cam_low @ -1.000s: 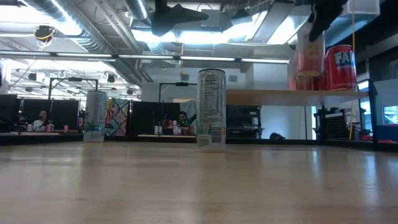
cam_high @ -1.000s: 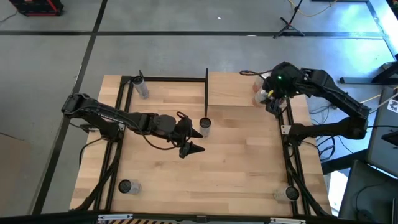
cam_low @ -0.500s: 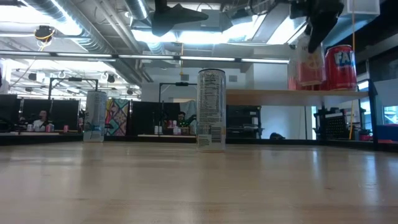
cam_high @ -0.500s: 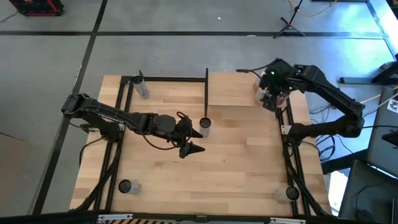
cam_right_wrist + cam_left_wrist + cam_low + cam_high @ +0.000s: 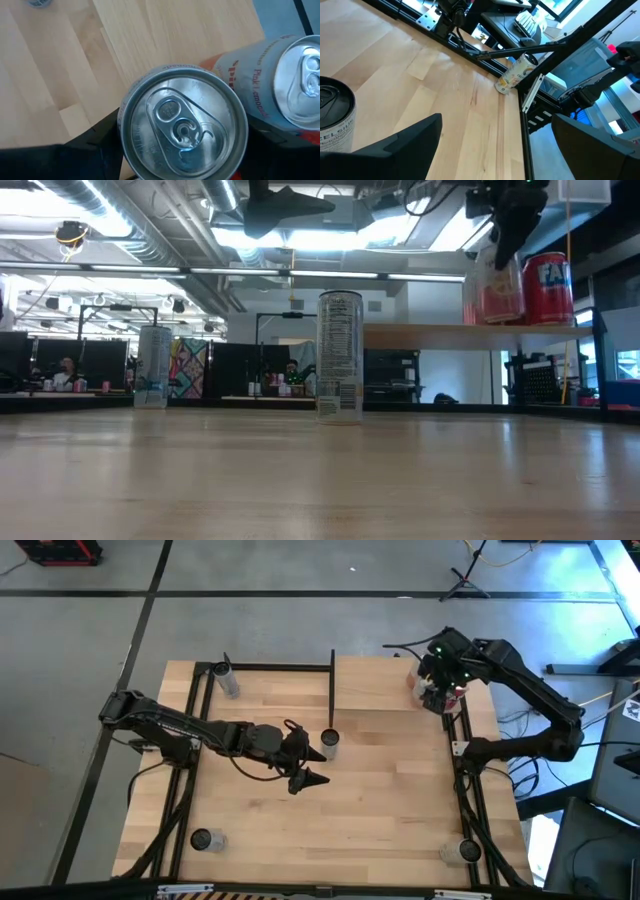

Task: Place canned beverage on shelf
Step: Put the orange can on the shelf aligned with the other orange soda can

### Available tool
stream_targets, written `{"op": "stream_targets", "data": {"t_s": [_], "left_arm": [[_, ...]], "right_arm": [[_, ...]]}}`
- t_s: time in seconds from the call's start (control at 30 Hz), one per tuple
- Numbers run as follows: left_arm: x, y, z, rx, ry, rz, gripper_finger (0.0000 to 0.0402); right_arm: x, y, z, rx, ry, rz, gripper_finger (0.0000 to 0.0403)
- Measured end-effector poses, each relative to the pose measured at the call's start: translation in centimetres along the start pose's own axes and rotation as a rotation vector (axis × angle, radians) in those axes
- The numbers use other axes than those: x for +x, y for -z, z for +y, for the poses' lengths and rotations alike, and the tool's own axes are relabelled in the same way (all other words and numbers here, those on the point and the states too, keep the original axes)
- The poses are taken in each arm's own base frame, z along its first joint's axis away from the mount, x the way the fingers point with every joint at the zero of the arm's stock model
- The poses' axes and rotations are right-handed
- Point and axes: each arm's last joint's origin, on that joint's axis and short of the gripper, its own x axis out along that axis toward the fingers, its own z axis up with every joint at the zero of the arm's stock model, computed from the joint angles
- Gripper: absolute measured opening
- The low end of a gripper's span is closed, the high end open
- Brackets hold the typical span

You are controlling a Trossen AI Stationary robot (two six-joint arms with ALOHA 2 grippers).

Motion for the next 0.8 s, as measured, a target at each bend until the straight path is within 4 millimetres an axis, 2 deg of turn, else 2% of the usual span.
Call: {"op": "stream_targets", "data": {"t_s": [0.8], "left_arm": [[-0.01,-0.46,-0.32,-0.002,0.035,-0.048,0.0373]], "right_arm": [[0.92,-0.47,-0.15,-0.004,-0.011,0.044,0.0279]]}}
